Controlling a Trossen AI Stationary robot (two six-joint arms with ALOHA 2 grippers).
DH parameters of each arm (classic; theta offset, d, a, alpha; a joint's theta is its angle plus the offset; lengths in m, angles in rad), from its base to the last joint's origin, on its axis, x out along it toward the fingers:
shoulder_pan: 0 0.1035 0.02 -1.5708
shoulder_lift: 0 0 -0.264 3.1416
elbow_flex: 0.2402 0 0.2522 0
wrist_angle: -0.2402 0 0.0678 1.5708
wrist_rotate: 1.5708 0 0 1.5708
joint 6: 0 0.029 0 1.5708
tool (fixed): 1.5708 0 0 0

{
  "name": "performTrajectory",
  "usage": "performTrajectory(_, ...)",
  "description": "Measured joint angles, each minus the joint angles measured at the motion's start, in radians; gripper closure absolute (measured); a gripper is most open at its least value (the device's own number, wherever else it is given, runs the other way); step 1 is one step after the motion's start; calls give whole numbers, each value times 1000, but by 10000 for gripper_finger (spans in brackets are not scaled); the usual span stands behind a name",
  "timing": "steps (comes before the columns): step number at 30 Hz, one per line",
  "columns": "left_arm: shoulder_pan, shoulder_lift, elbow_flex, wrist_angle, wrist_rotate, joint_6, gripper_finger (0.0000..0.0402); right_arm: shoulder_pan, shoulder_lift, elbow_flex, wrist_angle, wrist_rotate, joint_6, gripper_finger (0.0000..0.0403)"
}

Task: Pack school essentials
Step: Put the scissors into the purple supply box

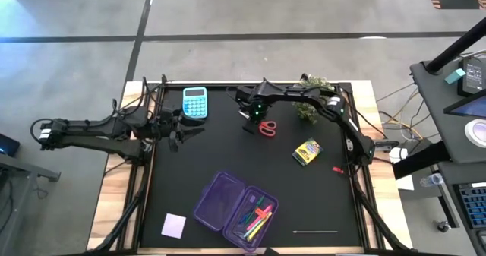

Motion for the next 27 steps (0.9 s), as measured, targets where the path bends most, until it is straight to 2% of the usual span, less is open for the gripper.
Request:
performTrajectory(4, 0, 0, 0, 0, 0, 0, 260, 0, 2, -12, 3, -1, 9, 332)
performTrajectory(11, 0, -2, 0, 0, 0, -2, 260, 0, -7, 3, -10, 0, 8, 332)
performTrajectory(19, 0, -14, 0, 1, 0, -2, 260, 0, -85, 2, -11, 2, 13, 334)
performTrajectory(21, 0, -17, 0, 0, 0, -2, 260, -1, -113, 2, -16, -2, 19, 366)
performTrajectory(27, 0, -20, 0, 1, 0, 0, 260, 0, -163, 1, -13, -13, 27, 391)
